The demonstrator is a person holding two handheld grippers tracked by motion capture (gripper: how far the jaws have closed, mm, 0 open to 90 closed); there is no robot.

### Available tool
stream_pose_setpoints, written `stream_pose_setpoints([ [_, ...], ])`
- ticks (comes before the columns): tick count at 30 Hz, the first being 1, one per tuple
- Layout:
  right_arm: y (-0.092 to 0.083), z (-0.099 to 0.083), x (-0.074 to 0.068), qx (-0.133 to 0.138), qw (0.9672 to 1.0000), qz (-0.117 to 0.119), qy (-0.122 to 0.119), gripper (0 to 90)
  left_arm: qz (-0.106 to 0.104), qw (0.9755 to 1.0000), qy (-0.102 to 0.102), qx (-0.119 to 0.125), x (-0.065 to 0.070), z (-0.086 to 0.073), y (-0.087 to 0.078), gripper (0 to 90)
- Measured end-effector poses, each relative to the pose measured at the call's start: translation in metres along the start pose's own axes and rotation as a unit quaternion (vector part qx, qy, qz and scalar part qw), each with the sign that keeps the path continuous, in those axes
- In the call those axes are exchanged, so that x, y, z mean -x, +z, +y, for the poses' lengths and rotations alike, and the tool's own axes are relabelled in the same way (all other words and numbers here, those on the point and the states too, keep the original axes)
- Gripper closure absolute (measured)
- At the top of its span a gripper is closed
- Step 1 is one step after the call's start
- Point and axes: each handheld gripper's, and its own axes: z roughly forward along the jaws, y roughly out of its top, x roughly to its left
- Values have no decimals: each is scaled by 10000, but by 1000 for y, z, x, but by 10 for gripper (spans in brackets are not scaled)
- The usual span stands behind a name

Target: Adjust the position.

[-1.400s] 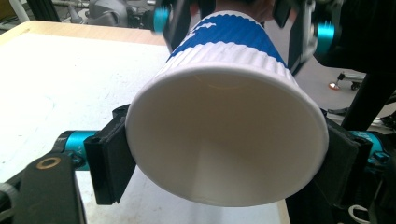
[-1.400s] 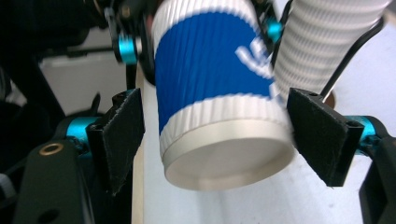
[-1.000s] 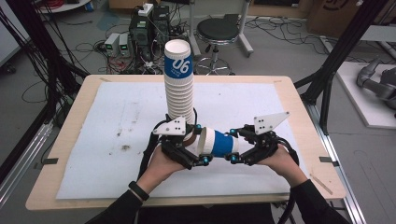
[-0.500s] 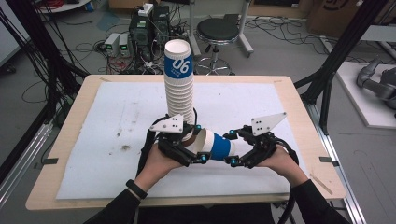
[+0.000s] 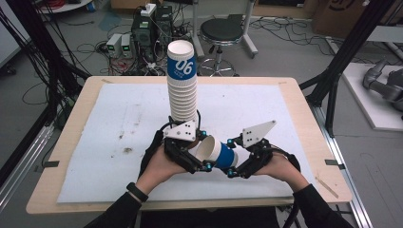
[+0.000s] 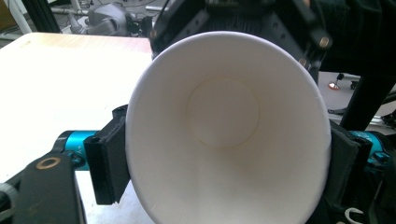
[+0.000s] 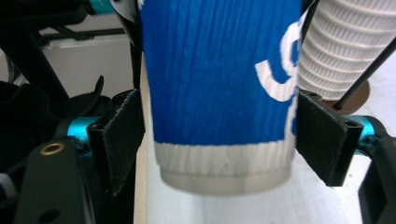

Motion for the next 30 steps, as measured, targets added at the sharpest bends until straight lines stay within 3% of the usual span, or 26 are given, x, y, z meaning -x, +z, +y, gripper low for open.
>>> stream_pose_setpoints([
  [2,1,-1,0,-2,10000,-23,-69,293,63,9999,4,118,1,0,0,177],
  [4,-3,-1,1,149,9999,10,-72,294,130,9988,-79,469,2,-1,0,158],
  [6,-7,-1,3,362,9993,90,33,296,124,9976,-140,674,2,-4,-1,151],
  [8,-11,-3,4,647,9978,144,86,296,43,9960,-301,842,0,-6,0,148],
  [10,-14,-3,4,796,9965,173,173,296,-37,9932,-476,1057,-2,-7,-1,148],
  [13,-13,-4,4,906,9955,202,208,296,-206,9898,-581,1284,-3,-9,-2,176],
  [21,-6,-4,3,855,9956,256,278,277,-236,9903,-594,1232,-4,-8,-4,209],
  [25,-8,-4,3,913,9952,207,300,221,-192,9927,-513,1074,-4,-5,-8,218],
  [30,-2,-3,1,831,9960,180,284,219,-166,9950,-414,892,-3,-1,-9,225],
])
